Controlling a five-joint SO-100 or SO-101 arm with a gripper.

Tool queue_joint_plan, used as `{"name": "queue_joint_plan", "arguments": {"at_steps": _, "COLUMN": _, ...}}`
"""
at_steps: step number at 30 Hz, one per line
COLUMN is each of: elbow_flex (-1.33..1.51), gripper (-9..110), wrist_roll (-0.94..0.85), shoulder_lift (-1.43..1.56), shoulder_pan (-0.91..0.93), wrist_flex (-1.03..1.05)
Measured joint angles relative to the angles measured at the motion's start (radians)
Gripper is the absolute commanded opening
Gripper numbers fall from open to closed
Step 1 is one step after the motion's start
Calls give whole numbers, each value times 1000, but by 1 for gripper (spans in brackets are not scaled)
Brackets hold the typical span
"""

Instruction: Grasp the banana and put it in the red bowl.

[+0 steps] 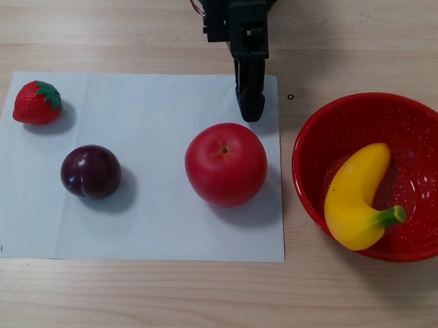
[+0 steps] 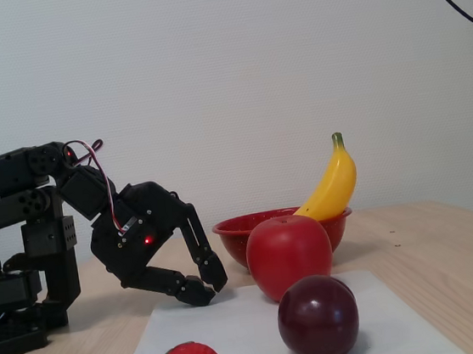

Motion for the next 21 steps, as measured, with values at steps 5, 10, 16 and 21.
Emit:
{"name": "queue_joint_plan", "arguments": {"at_steps": 5, "elbow_flex": 0, "gripper": 0, "wrist_roll": -8, "shoulder_lift": 0, "shoulder_pan": 0, "wrist_flex": 0}}
{"name": "queue_joint_plan", "arguments": {"at_steps": 10, "elbow_flex": 0, "gripper": 0, "wrist_roll": -8, "shoulder_lift": 0, "shoulder_pan": 0, "wrist_flex": 0}}
{"name": "queue_joint_plan", "arguments": {"at_steps": 16, "elbow_flex": 0, "gripper": 0, "wrist_roll": -8, "shoulder_lift": 0, "shoulder_pan": 0, "wrist_flex": 0}}
{"name": "queue_joint_plan", "arguments": {"at_steps": 21, "elbow_flex": 0, "gripper": 0, "wrist_roll": -8, "shoulder_lift": 0, "shoulder_pan": 0, "wrist_flex": 0}}
